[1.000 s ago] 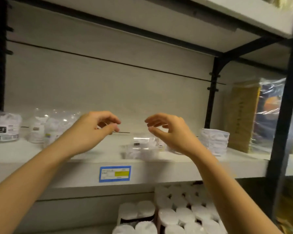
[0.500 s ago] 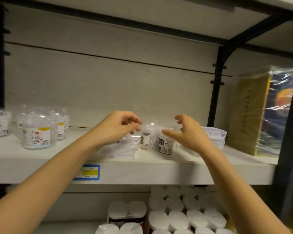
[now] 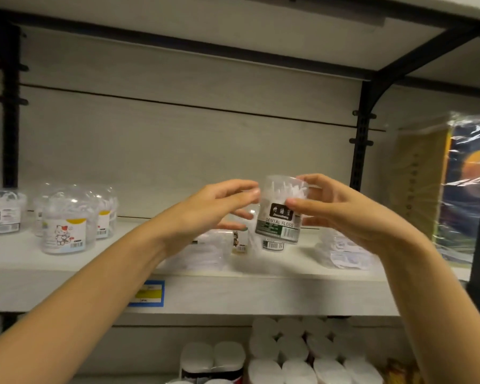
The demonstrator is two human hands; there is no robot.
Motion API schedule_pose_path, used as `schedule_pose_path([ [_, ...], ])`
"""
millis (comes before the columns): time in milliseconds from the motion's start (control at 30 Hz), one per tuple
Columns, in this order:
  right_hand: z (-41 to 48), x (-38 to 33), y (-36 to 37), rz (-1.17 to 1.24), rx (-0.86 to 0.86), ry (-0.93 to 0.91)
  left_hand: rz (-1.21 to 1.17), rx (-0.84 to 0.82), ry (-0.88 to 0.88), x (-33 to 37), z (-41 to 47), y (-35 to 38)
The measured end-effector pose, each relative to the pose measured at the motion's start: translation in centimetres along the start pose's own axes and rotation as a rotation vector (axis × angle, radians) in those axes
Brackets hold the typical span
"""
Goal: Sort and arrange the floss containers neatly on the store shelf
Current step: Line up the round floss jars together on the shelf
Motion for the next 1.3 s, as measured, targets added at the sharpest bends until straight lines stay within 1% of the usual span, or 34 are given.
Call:
schedule_pose_path([
  [67,-0.6,-0.2,0.9,0.076,-0.133,0.004,-0.113,-0.116,-0.024,0.2,-0.4,0.7],
  [167,-1.0,0.5,1.9,0.103,-0.196,0.028,-0.175,-0.187,-0.067,-0.5,-0.9,1.3],
  [267,-1.1,1.0,2.8,0.100,-0.222,0.041,-0.178,-0.168,-0.096,-1.3,-1.3,1.2],
  [367,-1.0,1.0,3.4,0.119,-0.177,0.035,-0.190,-0.129,-0.082,-1.7,-1.9,0.4],
  [533,-0.6,0.3,7.0,-0.006,-0.090,-0.088,-0.176,-0.029,-0.075,-2.6,-4.3,-2.0],
  [633,-0.1,-0.4,10.4,0.010,-0.067,-0.164,-0.146,0.039,-0.102,-3.4,-6.4,-4.7],
  [733,0.9,-1.3,14.4,-0.032,-0.094,-0.179,-0.116,0.072,-0.123,-4.2,-8.9,-8.0],
  [867,2.1,-2.5,20.3,-0.057,-0.116,-0.197,-0.061,0.089,-0.127,-6.1,-12.4,-12.6],
  [1000,3.5,-3.5,26.9,-0.030,-0.094,-0.218,0.009,0.100,-0.119,-8.2,-16.1,-18.2],
  [1133,5.2,-5.0,33.3,-0.002,-0.042,-0.231,0.015,0.108,-0.111,-10.1,-19.1,-24.1],
  [1300,7.1,-7.0,38.8,-0.004,-0.021,-0.233,0.080,0.131,-0.091,-11.6,-21.4,-29.6],
])
Point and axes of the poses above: each hand's wrist, its own z-axis towards the middle knuckle, its own y-axis out of the palm, x = y × z, the point moved 5 cm from there along z, towards the middle knuckle, and after that the axes turned 11 degrees about z, right-handed, at the moved point
